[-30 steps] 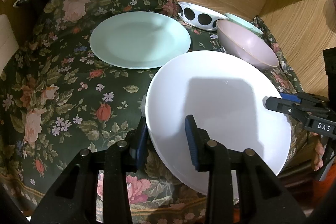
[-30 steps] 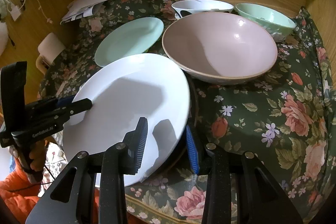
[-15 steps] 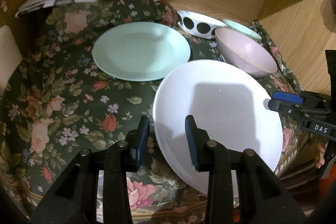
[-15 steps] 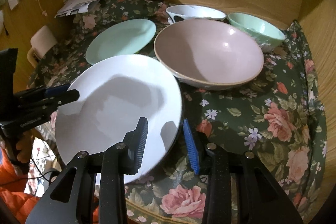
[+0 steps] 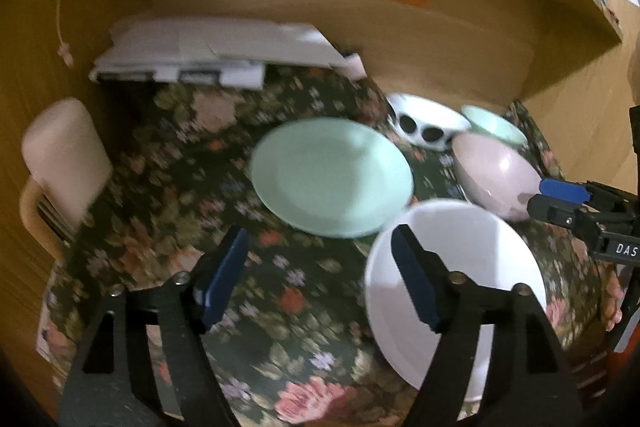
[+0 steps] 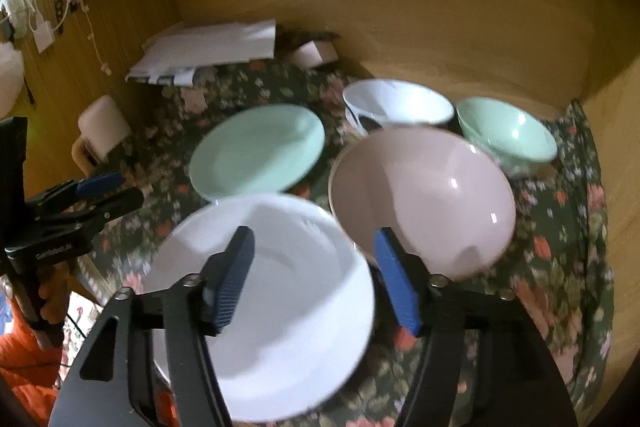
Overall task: Organize plates and bowls
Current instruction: 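Lower the white plate onto the dark plate and open both grippers, then move both grippers to the mint green plate rim and close them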
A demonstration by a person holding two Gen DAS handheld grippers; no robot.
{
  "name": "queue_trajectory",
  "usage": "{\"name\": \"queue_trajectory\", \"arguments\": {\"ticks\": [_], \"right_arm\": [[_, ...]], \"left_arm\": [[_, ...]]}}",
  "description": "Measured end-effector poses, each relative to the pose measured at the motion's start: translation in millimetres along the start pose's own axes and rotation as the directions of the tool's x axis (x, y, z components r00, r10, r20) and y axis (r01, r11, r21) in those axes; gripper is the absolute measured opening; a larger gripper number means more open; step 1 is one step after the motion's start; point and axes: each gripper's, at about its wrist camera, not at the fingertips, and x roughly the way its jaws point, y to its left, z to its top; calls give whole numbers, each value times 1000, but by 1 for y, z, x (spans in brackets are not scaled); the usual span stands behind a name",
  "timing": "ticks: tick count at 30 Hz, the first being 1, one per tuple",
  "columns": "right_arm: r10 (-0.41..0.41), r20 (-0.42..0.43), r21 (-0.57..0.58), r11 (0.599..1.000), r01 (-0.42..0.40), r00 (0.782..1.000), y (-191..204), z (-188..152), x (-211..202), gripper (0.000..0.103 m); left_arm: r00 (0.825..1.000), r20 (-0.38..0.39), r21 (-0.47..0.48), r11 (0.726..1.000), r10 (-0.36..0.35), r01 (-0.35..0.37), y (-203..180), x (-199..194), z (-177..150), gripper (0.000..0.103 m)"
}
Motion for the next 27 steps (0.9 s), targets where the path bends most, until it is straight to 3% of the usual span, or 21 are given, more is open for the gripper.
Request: {"name": "queue_trajectory", "arguments": {"ticks": [4,11,20,27], "right_arm": [[11,31,-11,1000,-10,999,5,20,7,72],[40,19,-14,999,-40,999,7,50,34,76],[35,-102,-13,999,-37,994,-3,79,95,76],[30,-224,-31,999,-38,974,-3,89,143,75]], "left_arm": [[999,25,-9,1000,30,-30,12,1,17,84],[998,-10,-46,997,61,-61,36,28,40,84],[989,-134,-99,993,56,-70,56,85,50,84],[974,-224,-108,993,28,-53,63,124,46,84]]}}
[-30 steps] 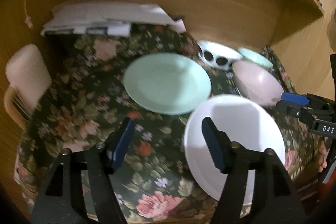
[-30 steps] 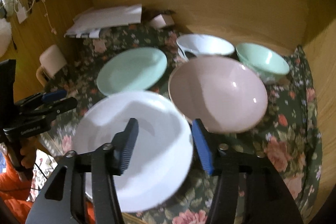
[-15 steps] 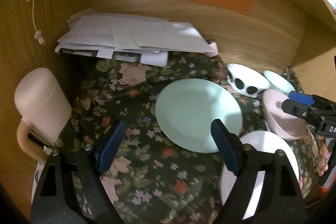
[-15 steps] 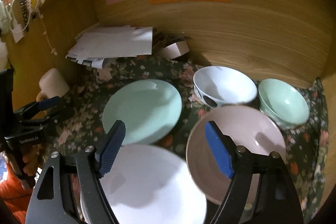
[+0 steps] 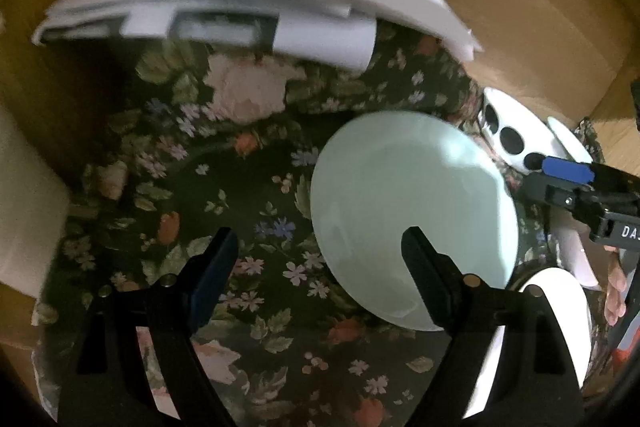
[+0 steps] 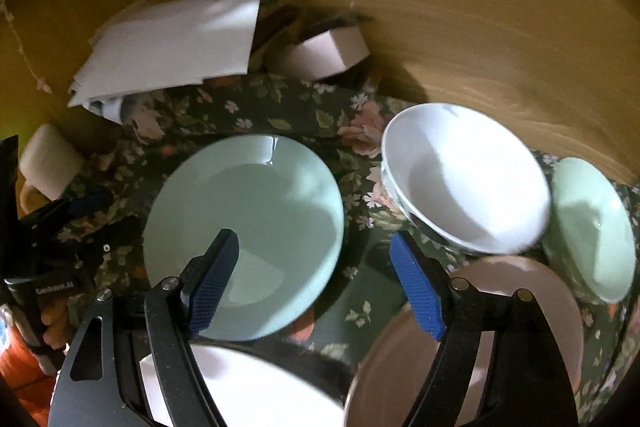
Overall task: Organize plates and bowls
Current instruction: 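Move both grippers to the mint green plate rim and close them, then lift the mint green plate with both grippers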
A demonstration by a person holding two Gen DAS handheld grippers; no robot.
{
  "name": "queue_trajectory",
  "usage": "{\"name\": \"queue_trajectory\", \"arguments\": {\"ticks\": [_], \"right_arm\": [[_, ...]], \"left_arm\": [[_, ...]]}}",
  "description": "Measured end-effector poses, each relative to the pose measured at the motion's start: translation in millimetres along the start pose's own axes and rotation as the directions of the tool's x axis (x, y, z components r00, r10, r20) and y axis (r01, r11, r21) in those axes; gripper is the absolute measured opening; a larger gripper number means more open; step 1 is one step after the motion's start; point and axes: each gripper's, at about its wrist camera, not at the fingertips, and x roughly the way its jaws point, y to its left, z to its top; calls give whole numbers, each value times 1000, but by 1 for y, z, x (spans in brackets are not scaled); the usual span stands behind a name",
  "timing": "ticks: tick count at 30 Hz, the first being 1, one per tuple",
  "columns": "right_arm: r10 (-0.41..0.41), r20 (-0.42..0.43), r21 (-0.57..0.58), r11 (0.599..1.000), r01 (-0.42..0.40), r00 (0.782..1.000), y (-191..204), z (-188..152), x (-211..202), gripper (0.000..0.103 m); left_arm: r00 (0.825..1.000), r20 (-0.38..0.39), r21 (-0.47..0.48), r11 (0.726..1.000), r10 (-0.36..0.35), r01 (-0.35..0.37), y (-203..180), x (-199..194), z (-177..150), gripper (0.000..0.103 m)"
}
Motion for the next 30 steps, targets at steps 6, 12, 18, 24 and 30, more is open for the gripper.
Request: {"name": "queue_trajectory", "arguments": {"ticks": [6,12,18,24,30], "right_arm": [[-5,-96,-22,1000,3,995,1,9,24,68],[-24,-156,-19,1000,21,988,0,13,39,57],[-23,-231,-33,999,16,973,10,14,57,42],[-15,-228,1,1000,15,974,11,15,62,39],[-9,-202,-7,1000,7,979,10,13,53,36]], "left_arm": [[1000,-12,30,999,-13,13,-3,12,-1,82],[997,-57,37,998,-46,48,-6,26,-1,63],[995,-68,50,996,-68,72,-11,32,-2,50],[992,-74,58,993,-103,107,-16,40,0,39],[993,-68,41,994,-96,99,-13,38,-1,38]]}}
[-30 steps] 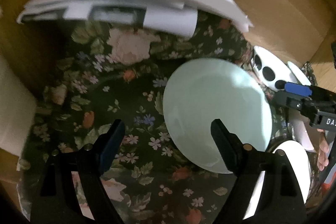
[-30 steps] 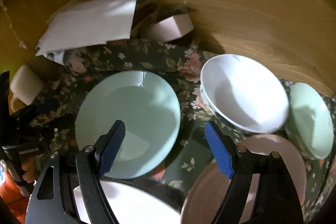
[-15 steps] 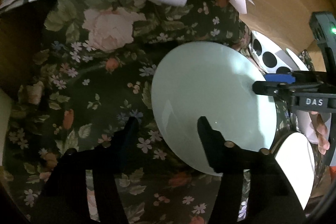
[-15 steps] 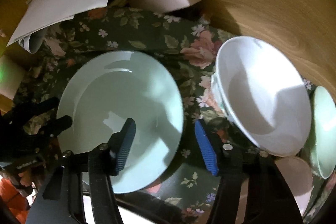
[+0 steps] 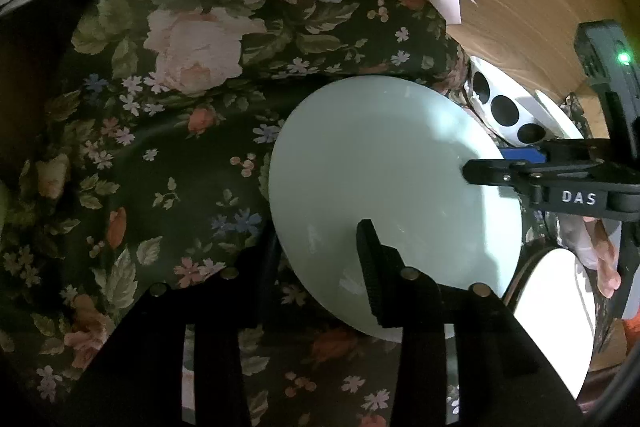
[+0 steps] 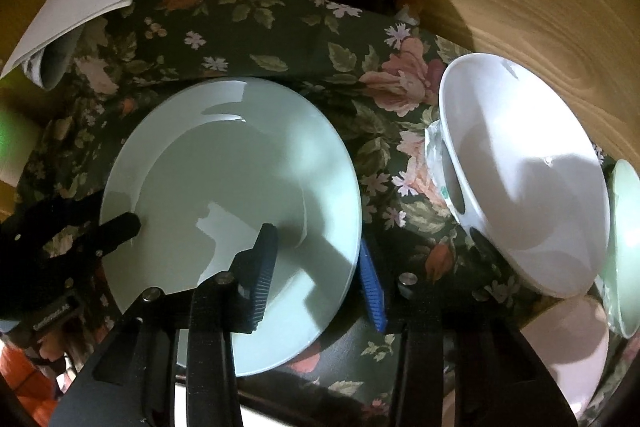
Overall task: Organize plates and bowls
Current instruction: 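Lift the mint green plate with both grippers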
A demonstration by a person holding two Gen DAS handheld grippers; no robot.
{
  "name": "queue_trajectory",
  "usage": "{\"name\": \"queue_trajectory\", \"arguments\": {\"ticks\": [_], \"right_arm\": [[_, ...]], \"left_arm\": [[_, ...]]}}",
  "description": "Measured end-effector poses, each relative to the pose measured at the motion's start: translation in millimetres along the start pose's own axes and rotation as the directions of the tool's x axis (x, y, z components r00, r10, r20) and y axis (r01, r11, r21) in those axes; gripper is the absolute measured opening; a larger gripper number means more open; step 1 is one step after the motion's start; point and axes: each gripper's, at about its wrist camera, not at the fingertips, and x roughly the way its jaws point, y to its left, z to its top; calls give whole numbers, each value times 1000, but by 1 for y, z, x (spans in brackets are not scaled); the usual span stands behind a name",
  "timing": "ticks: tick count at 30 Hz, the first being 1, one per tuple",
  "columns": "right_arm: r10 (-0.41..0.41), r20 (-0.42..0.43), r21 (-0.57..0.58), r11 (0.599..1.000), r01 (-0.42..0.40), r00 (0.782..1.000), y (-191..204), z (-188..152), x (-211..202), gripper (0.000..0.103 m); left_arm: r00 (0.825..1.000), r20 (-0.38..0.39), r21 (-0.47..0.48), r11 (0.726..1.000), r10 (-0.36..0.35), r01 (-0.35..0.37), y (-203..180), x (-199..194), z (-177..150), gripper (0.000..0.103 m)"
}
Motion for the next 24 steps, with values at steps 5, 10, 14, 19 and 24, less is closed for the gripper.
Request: {"name": "queue_trajectory", "arguments": {"ticks": [5,10,14,19,24], "right_arm": [[-6,66,-8,1000,7,998,13,-13,-22,36],[12,103,1,1000,-12,995,19,-22,-38,35],[24,144,9,1000,-26,989,22,-28,-57,33],[34,193,17,999,-38,981,24,-33,-81,33],[34,217,13,999,-37,976,30,-41,-101,33]], "left_arm": [[1000,8,-28,999,-17,17,5,-11,-1,38],[998,48,-40,999,-28,30,9,-29,-2,38],[996,87,-34,999,-26,29,6,-46,-3,38],[992,125,-28,999,-31,35,2,-66,-4,38],[988,150,-22,999,-41,45,1,-82,-5,38]]}}
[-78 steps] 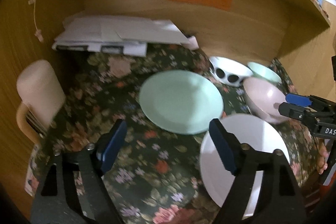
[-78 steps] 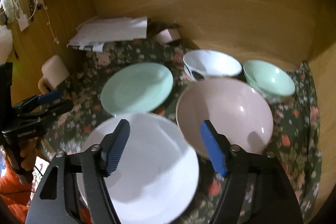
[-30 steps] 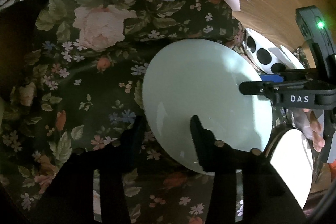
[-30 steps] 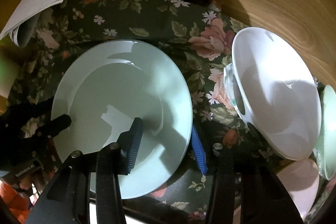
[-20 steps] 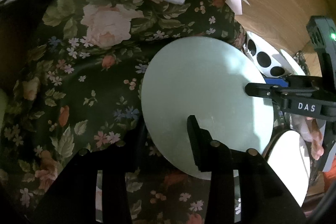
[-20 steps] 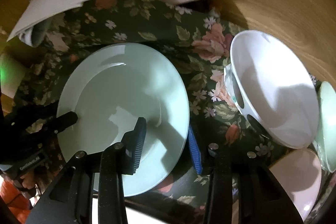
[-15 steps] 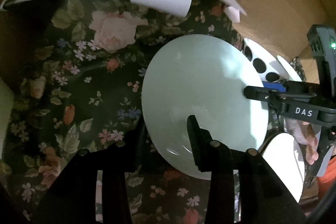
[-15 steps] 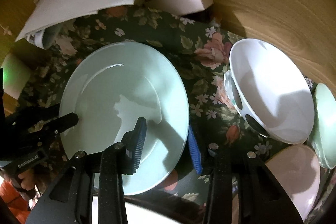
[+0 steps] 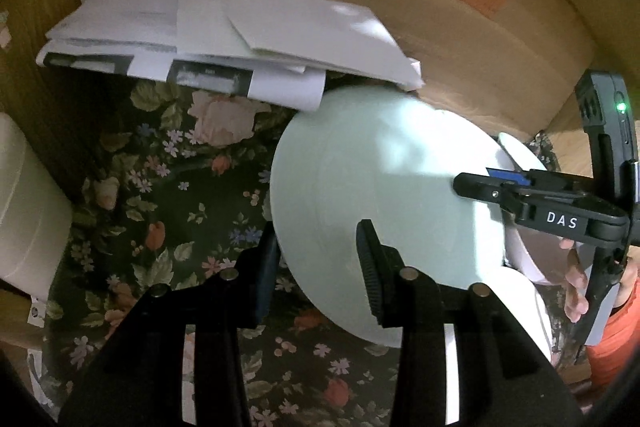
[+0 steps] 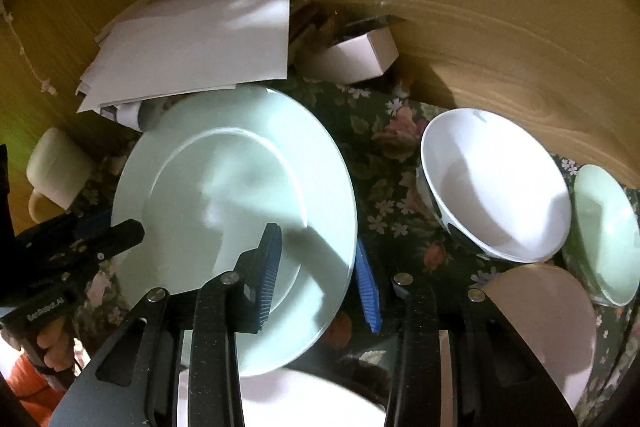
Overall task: Organize plates and bowls
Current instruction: 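Lift the mint green plate with both grippers, then carry the mint green plate with both grippers over the white plate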
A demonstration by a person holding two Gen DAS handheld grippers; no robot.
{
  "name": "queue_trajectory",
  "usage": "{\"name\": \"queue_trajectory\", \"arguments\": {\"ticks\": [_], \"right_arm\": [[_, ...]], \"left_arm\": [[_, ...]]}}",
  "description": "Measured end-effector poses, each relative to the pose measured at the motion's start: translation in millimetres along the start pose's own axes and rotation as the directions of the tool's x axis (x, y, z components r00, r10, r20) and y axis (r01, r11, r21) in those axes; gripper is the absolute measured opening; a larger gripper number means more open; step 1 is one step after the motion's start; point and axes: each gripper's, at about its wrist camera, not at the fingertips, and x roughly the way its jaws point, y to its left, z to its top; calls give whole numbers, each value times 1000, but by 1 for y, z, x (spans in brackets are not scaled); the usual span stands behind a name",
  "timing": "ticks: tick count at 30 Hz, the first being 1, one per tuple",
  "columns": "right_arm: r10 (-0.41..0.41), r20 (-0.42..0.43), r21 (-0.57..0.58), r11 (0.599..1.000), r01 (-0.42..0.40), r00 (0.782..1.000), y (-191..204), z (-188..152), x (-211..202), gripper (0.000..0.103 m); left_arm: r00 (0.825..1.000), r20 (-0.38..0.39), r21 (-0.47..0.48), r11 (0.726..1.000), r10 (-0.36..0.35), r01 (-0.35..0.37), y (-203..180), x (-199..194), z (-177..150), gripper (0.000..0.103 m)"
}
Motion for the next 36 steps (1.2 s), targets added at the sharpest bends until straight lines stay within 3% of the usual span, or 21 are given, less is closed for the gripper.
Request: {"name": "queue_trajectory", "arguments": {"ticks": [17,36], "right_arm": [[15,73,9,1000,-16,997,-7,-21,-17,33],[24,152,43,999,-31,988,-12,-84,-59,33]], "left_arm": [[998,49,28,999,-30,29,-21,-37,-19,38],[995,80,90,995,-52,45,-62,-81,-63,38]]}}
